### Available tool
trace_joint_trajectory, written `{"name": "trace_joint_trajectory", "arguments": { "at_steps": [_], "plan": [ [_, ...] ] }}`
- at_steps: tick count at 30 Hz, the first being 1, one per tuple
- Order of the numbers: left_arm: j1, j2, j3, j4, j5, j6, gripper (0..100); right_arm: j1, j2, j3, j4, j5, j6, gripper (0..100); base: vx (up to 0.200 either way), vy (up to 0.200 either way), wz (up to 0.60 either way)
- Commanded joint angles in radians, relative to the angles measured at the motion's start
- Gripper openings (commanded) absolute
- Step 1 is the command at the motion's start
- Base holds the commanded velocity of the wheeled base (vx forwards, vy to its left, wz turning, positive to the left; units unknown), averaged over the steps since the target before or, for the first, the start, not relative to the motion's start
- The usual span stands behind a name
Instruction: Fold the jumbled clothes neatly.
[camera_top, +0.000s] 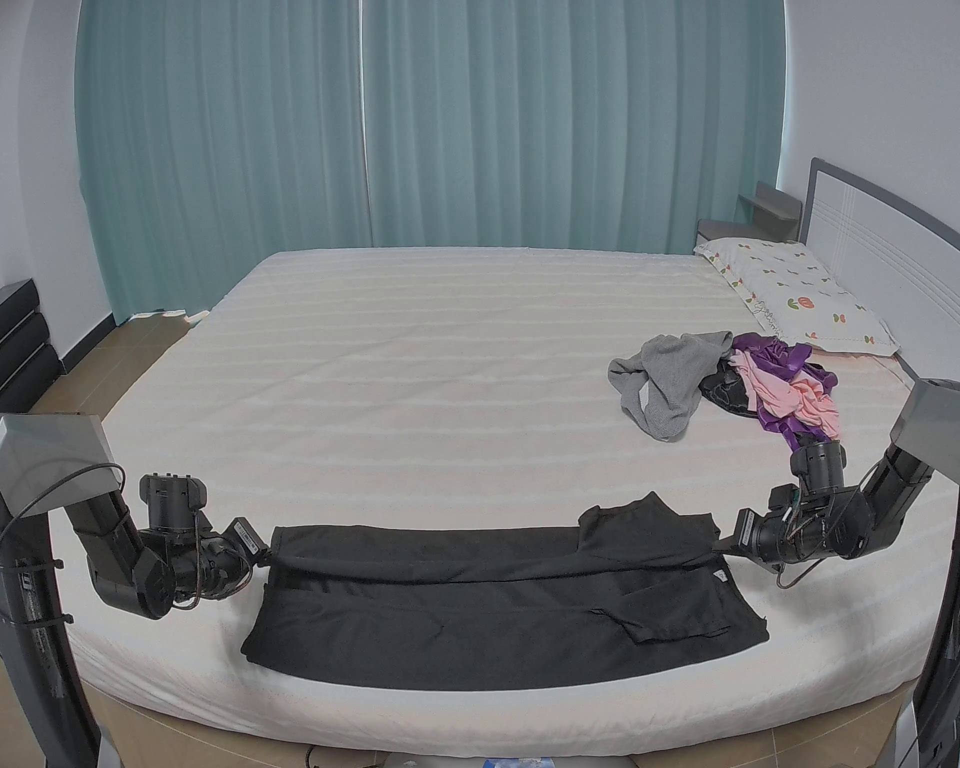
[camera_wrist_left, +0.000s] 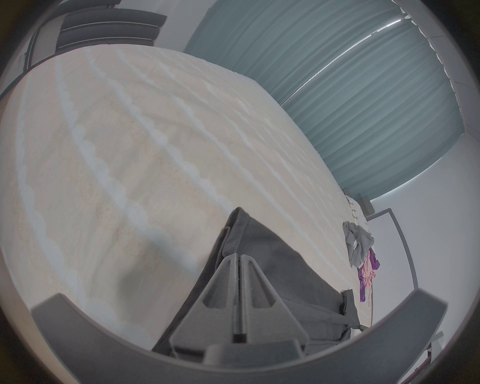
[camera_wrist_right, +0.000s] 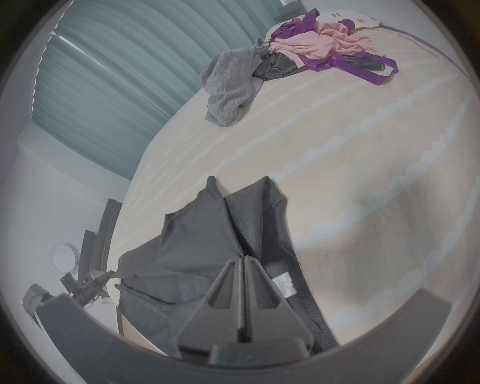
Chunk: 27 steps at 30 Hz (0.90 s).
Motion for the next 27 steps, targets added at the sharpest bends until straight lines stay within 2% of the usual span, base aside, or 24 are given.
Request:
{"name": "trace_joint_trajectory", "arguments": {
  "at_steps": [1, 12, 27],
  "plan": [
    [0.000, 0.007, 0.023, -0.003, -0.003, 0.000, 0, -0.001, 0.017, 0.026, -0.001, -0.002, -0.018, 0, 0.000, 0.000, 0.00],
    [0.008, -0.002, 0.054, -0.081, -0.003, -0.004, 0, -0.009, -0.009, 0.072, -0.129, -0.002, -0.008, 0, 0.000, 0.000, 0.00],
    [0.031, -0.019, 0.071, -0.081, -0.004, -0.009, 0, -0.029, -0.030, 0.095, -0.134, 0.005, -0.016, 0, 0.000, 0.000, 0.00]
  ]
}}
